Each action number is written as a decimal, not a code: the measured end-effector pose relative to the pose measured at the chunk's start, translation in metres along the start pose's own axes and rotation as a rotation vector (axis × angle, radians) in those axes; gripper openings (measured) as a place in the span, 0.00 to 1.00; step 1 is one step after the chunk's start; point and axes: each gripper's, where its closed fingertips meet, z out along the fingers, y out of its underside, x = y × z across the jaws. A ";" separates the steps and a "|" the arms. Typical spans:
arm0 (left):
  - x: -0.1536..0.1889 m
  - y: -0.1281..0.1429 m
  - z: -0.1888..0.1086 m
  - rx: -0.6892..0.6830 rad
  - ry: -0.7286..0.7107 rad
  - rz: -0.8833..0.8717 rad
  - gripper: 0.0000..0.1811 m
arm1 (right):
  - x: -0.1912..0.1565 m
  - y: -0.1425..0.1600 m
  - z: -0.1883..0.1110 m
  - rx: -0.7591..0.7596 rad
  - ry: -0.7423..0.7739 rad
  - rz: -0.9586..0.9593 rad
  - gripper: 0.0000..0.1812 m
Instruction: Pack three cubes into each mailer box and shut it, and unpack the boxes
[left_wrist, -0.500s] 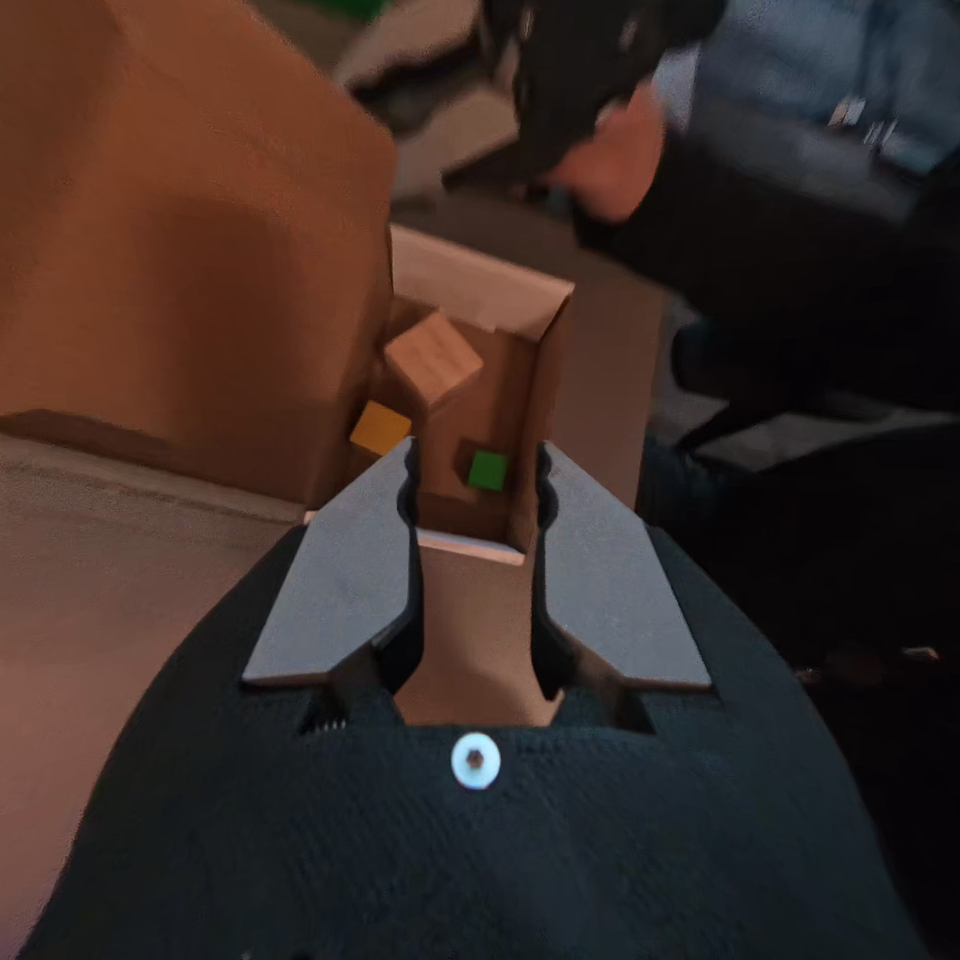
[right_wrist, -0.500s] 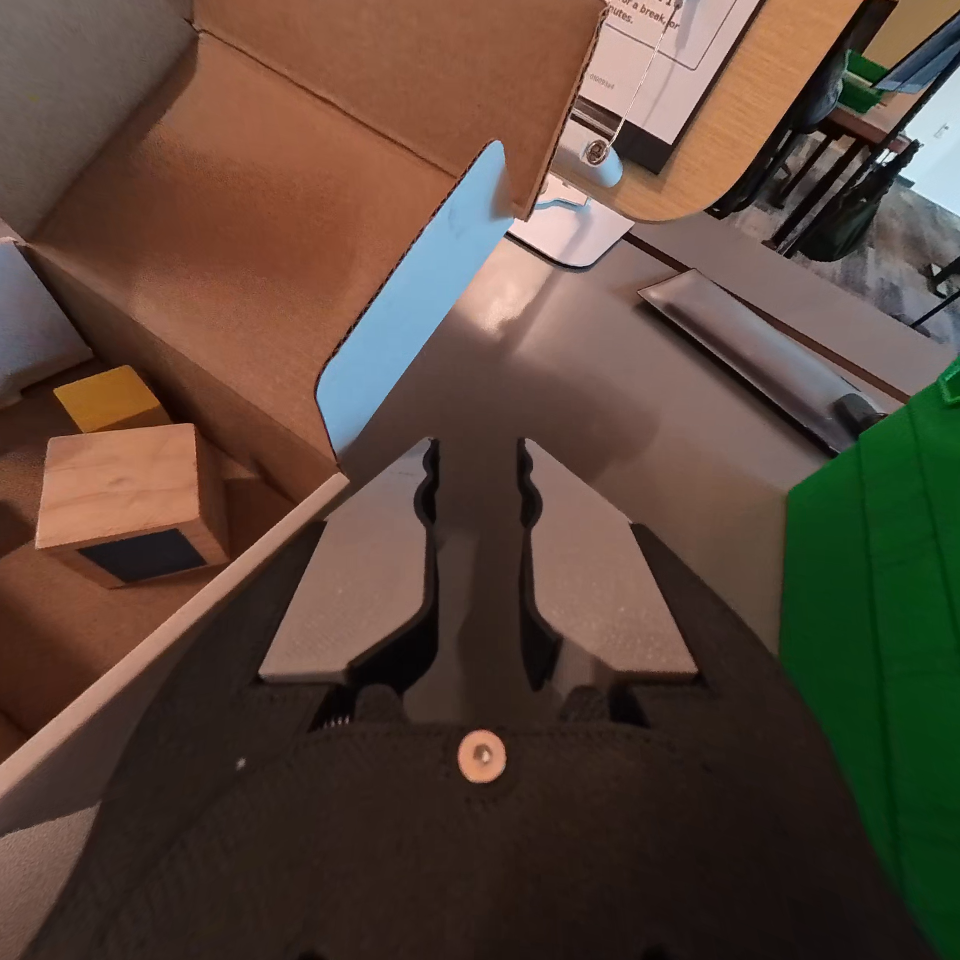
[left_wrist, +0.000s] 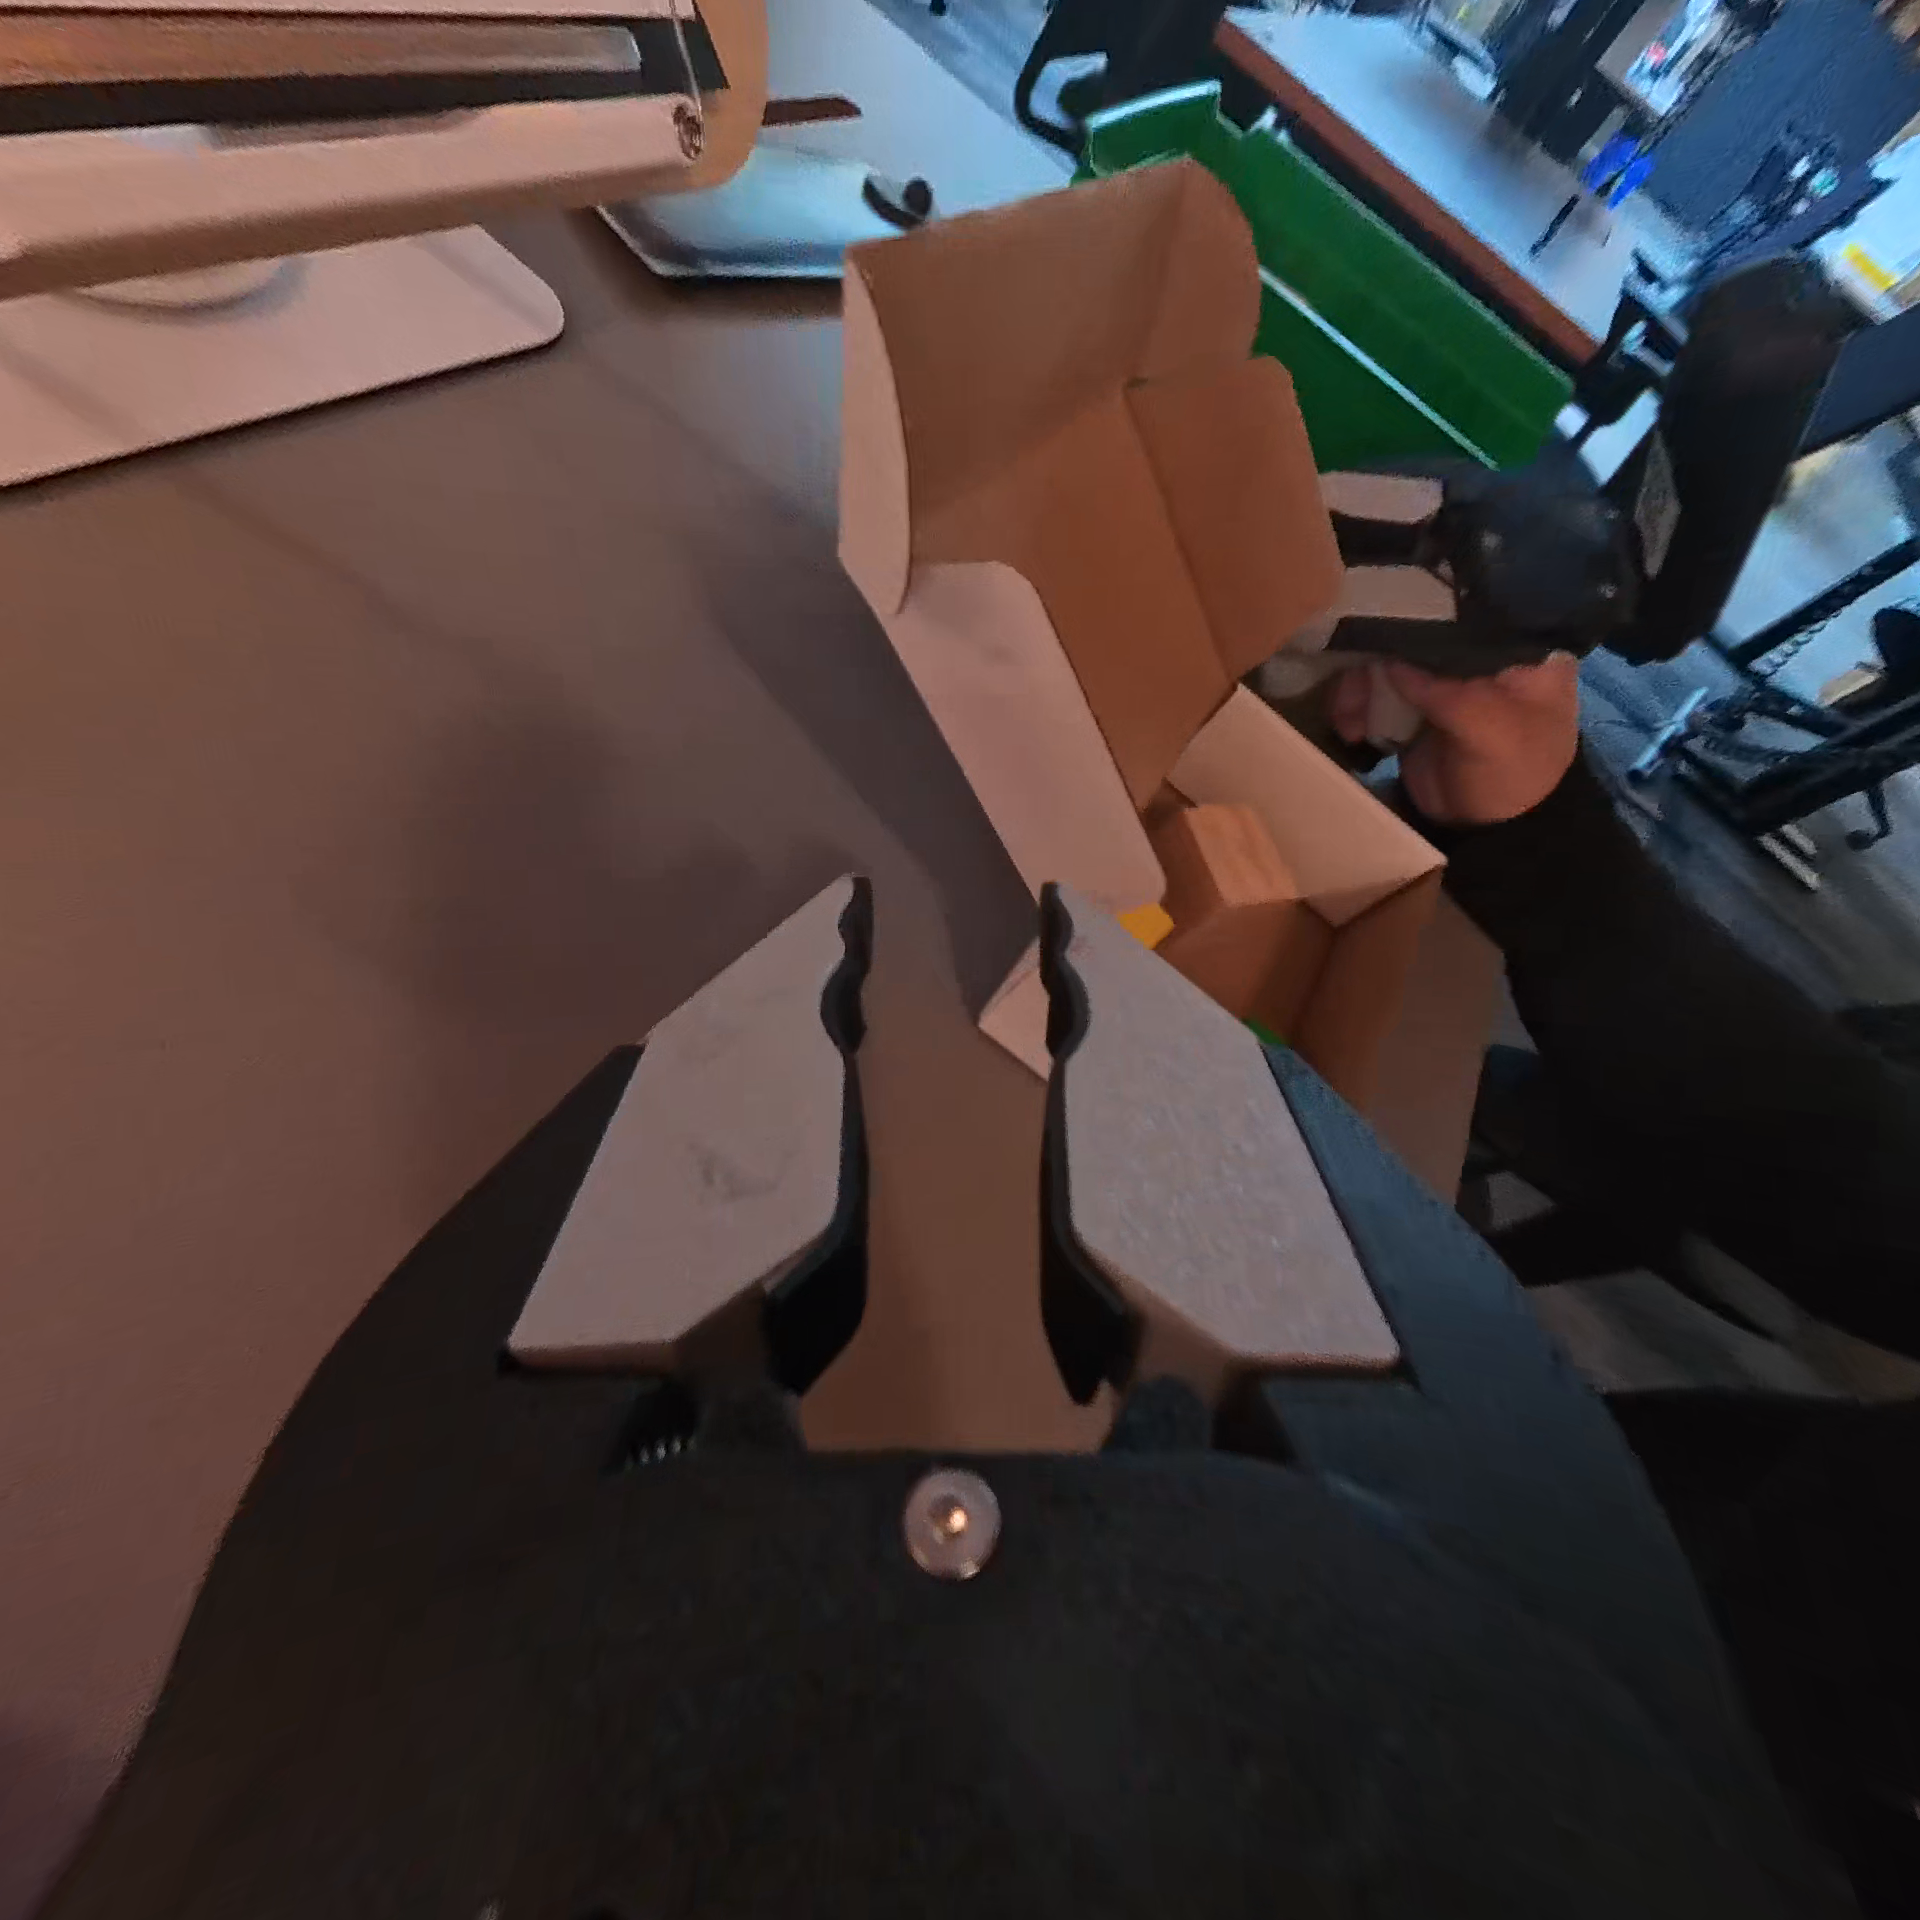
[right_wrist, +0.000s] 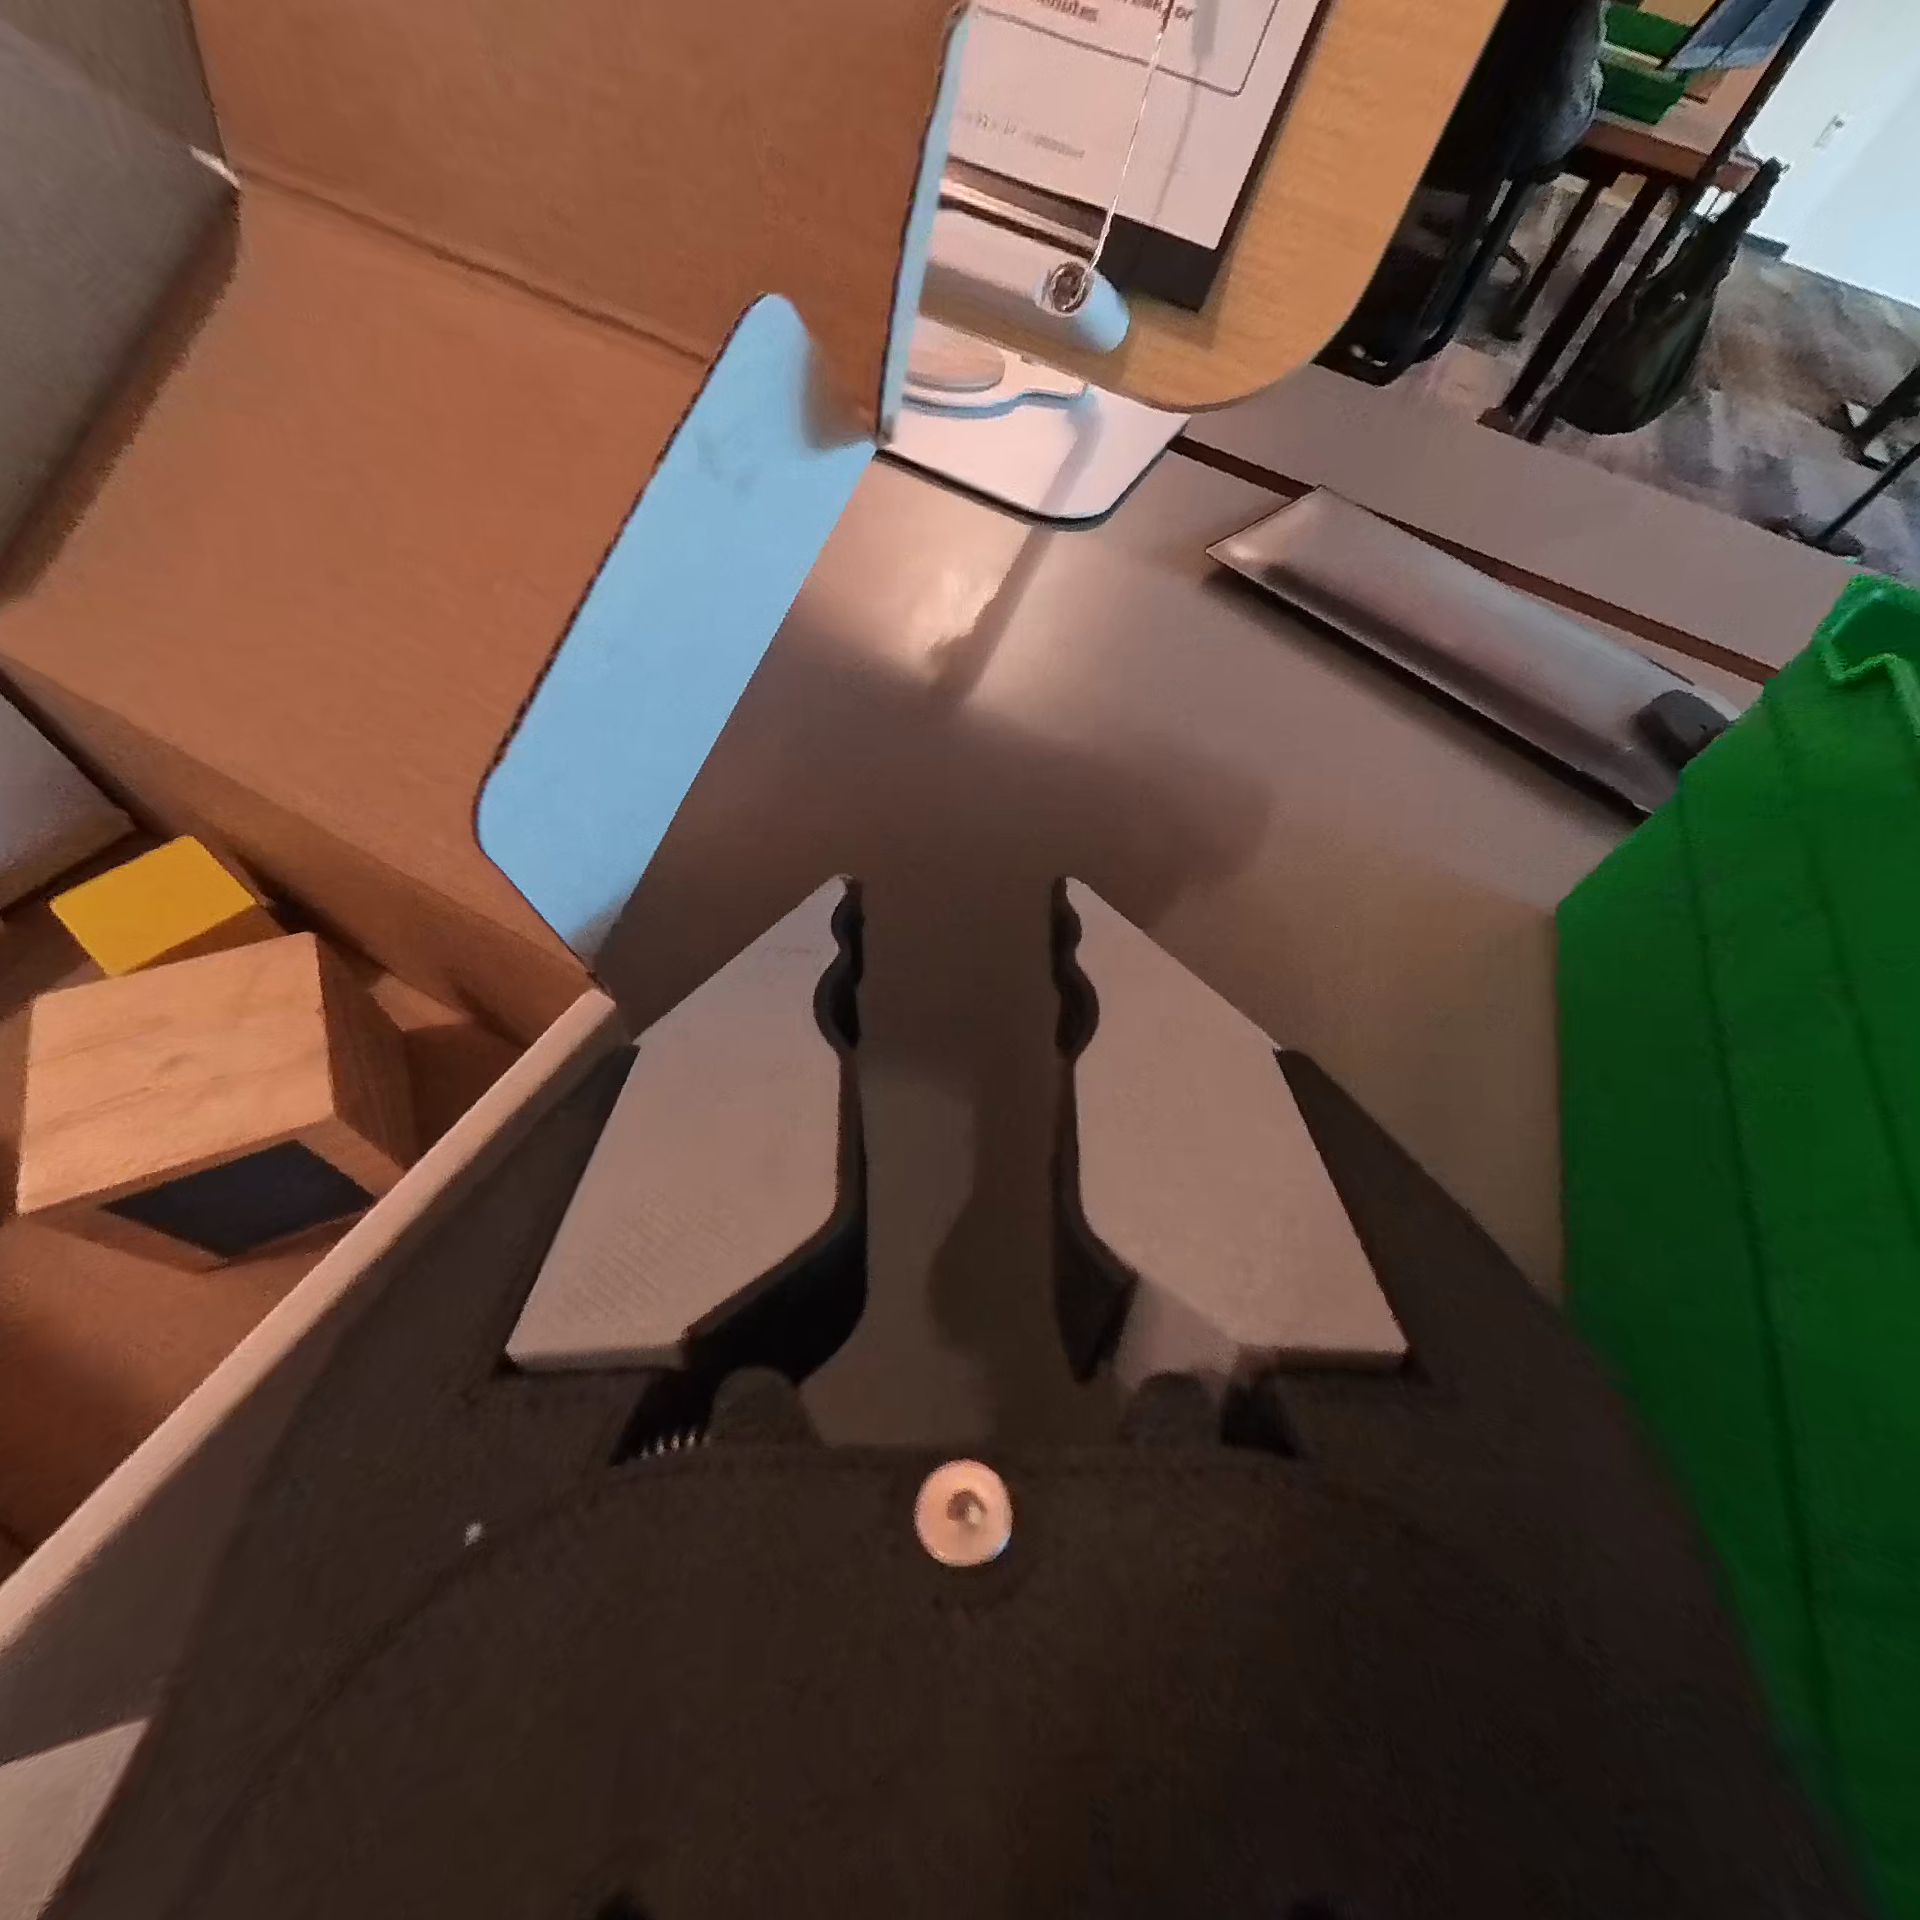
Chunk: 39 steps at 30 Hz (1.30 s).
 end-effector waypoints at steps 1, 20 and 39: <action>0.000 -0.002 0.004 0.010 0.034 -0.003 0.19 | 0.000 -0.001 -0.001 0.010 -0.002 0.017 0.18; 0.031 -0.003 0.029 0.061 0.484 -0.046 0.24 | -0.034 -0.051 -0.025 0.275 -0.457 0.412 0.13; 0.051 0.001 0.020 0.164 0.268 0.321 0.09 | -0.056 -0.058 -0.051 0.179 -0.442 0.092 0.08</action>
